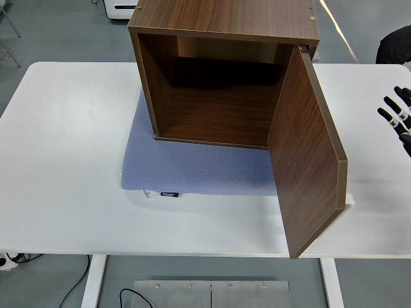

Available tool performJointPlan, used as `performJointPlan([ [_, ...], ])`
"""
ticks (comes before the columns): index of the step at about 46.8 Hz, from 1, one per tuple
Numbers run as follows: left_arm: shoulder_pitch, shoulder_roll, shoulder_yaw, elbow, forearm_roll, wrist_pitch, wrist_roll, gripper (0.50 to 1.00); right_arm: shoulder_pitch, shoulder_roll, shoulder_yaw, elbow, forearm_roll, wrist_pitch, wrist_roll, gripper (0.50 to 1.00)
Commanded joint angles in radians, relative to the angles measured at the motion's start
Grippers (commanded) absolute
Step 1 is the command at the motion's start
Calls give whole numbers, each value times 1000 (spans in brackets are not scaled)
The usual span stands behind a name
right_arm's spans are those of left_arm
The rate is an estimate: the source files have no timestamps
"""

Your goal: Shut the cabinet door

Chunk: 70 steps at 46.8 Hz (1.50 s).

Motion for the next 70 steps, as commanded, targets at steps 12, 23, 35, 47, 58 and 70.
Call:
performJointPlan([
  [12,0,0,0,0,0,0,0,1000,-48,-12,0,3,-10,0,2,1000],
  [23,0,0,0,0,0,0,0,1000,-57,-25,0,3,-10,0,2,1000],
  [35,0,0,0,0,0,0,0,1000,-74,-58,2,1,-10,0,8,1000],
  [47,0,0,0,0,0,0,0,1000,-126,-85,2,3,-10,0,20,1000],
  [58,0,0,0,0,0,0,0,1000,-166,-98,2,6,-11,0,22,1000],
  [70,0,0,0,0,0,0,0,1000,-192,-108,3,8,-11,0,20,1000],
])
